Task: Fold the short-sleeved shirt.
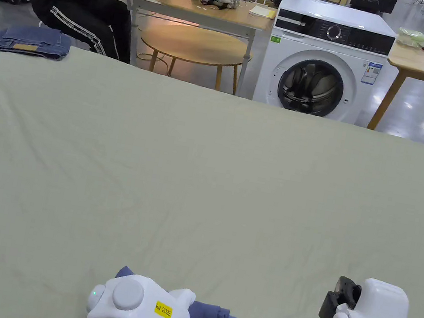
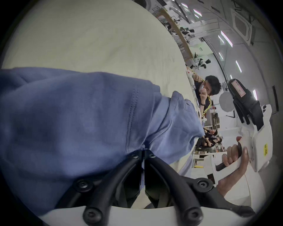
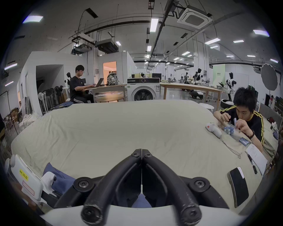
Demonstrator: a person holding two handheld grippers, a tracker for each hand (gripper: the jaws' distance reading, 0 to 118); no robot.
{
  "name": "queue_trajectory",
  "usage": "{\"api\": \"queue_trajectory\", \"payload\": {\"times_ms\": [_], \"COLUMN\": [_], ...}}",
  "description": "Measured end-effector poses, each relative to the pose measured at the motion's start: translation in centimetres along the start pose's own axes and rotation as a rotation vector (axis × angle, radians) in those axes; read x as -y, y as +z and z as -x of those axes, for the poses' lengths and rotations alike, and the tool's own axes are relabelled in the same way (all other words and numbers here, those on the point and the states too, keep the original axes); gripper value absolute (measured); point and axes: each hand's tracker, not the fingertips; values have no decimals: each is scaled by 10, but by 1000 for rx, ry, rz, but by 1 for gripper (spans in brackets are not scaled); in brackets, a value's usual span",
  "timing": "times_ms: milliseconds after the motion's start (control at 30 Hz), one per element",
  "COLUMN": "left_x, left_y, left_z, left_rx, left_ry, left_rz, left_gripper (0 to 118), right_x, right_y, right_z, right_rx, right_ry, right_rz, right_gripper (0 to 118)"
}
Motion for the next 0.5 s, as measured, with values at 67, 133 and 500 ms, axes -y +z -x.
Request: {"api": "queue_trajectory", "payload": {"times_ms": [67, 133, 500], "left_x": [1, 1, 6], "left_y": [9, 24, 174], "left_z": [-6, -11, 31], "left_rx": [-9, -12, -39], "left_ry": [-27, -37, 32], "left_rz": [-2, -18, -303], "left_gripper": [0, 0, 81], "right_x": [0, -1, -5], "right_y": [1, 2, 4], "right_z": [0, -1, -3], "right_rx": [0, -1, -1], "right_ry": [5, 9, 9], "right_rz": [-6, -11, -20], "right_gripper": [0, 0, 0]}}
